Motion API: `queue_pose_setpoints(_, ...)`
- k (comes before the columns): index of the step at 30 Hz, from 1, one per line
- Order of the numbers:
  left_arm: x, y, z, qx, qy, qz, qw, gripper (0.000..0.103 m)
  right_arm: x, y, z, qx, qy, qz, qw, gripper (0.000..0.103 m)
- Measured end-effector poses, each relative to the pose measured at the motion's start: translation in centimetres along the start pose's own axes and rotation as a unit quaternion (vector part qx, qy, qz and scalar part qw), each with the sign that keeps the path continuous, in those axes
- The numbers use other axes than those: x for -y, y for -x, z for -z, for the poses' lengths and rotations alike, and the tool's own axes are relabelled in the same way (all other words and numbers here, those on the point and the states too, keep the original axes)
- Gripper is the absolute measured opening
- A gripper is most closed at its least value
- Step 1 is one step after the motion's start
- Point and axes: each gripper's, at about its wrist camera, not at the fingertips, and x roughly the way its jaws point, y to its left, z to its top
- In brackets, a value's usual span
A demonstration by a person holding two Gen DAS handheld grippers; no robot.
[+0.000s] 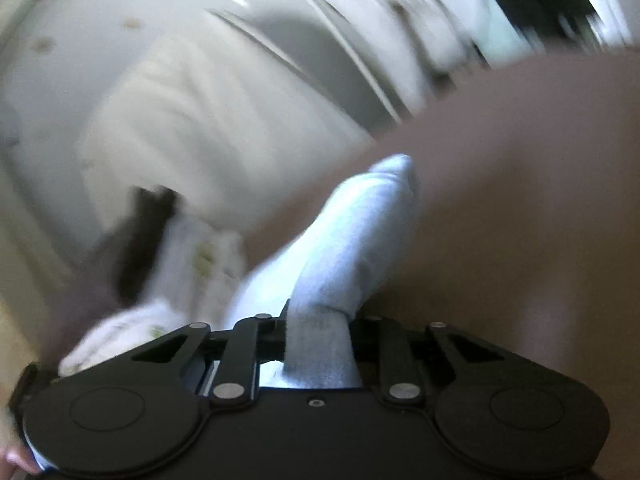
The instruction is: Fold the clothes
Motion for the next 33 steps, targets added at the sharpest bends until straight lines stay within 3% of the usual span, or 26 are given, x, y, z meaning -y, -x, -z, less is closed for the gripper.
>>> queue_pose_setpoints(2,1.9,0.0,0.4,0.007,-0.060,-0.001,0.9982,0.088,-0.7,0.0,-1.1,0.007,0.048,0.047,0.998,0.024)
queue_pose_setpoints(3,3.0,-0.1,0.7,0.012,-0.090,0.002,0.9958,0.088,-0.7,-0.4,-1.6,0.002,0.071,0.079,0.994,0.030)
queue_pose_setpoints(4,4.1,-0.4,0.8,0.018,-0.110,0.010,0.9937,0.088,0.3,-1.2,-1.8,-0.023,0.081,0.114,0.990,0.039)
queue_pose_setpoints(6,6.0,-0.9,0.9,0.030,-0.139,0.020,0.9896,0.088,2.6,-2.3,-2.0,-0.077,0.068,0.160,0.982,0.047)
queue_pose_setpoints(8,8.1,-1.9,0.5,0.028,-0.173,0.007,0.9844,0.088,4.6,-0.8,-1.3,-0.082,0.021,0.148,0.985,0.054)
queue_pose_setpoints(10,9.5,-4.3,-0.9,-0.033,-0.188,-0.020,0.9814,0.089,6.5,1.4,-0.3,-0.080,-0.040,0.121,0.989,0.070)
queue_pose_setpoints(11,9.9,-5.5,-1.7,-0.056,-0.187,-0.039,0.9800,0.088,7.4,2.7,0.3,-0.077,-0.076,0.101,0.989,0.071)
queue_pose_setpoints(14,10.0,-6.4,-3.0,-0.031,-0.185,-0.021,0.9820,0.093,10.9,4.3,2.8,-0.093,-0.182,-0.003,0.979,0.073)
queue_pose_setpoints(16,9.6,-7.1,-3.5,-0.015,-0.178,0.003,0.9840,0.095,11.9,3.5,3.4,-0.105,-0.209,-0.056,0.971,0.073)
queue_pose_setpoints(17,9.6,-7.5,-3.5,-0.017,-0.188,0.020,0.9819,0.095,11.9,3.0,3.4,-0.105,-0.213,-0.062,0.969,0.073)
queue_pose_setpoints(19,10.2,-7.9,-3.1,-0.030,-0.224,0.034,0.9736,0.087,11.5,1.9,3.2,-0.096,-0.212,-0.068,0.970,0.073)
queue_pose_setpoints(20,10.5,-8.3,-2.8,-0.042,-0.232,0.046,0.9707,0.070,11.2,1.2,3.1,-0.090,-0.209,-0.070,0.971,0.074)
queue_pose_setpoints(21,10.8,-8.8,-2.4,-0.054,-0.239,0.059,0.9678,0.056,10.6,0.5,3.1,-0.084,-0.198,-0.062,0.975,0.070)
queue_pose_setpoints(22,11.1,-9.1,-2.0,-0.059,-0.241,0.058,0.9670,0.051,9.9,-0.2,3.1,-0.079,-0.185,-0.053,0.978,0.050)
queue_pose_setpoints(23,11.7,-9.4,-1.5,-0.051,-0.263,0.048,0.9624,0.035,8.6,-0.3,3.4,-0.076,-0.154,-0.034,0.985,0.035)
queue_pose_setpoints(24,12.3,-9.6,-1.0,-0.041,-0.287,0.036,0.9563,0.030,7.3,-0.4,3.6,-0.072,-0.123,-0.015,0.990,0.028)
queue_pose_setpoints(29,14.3,-7.6,-0.2,-0.006,-0.326,0.044,0.9445,0.023,2.3,1.0,1.8,-0.031,-0.028,0.011,0.999,0.023)
queue_pose_setpoints(31,15.3,-4.6,0.7,0.021,-0.343,0.046,0.9381,0.023,-0.1,1.7,0.6,-0.015,0.012,0.018,1.000,0.022)
queue_pose_setpoints(33,15.6,1.0,1.3,0.052,-0.352,0.057,0.9329,0.023,-2.8,2.6,-1.0,0.003,0.044,0.005,0.999,0.022)
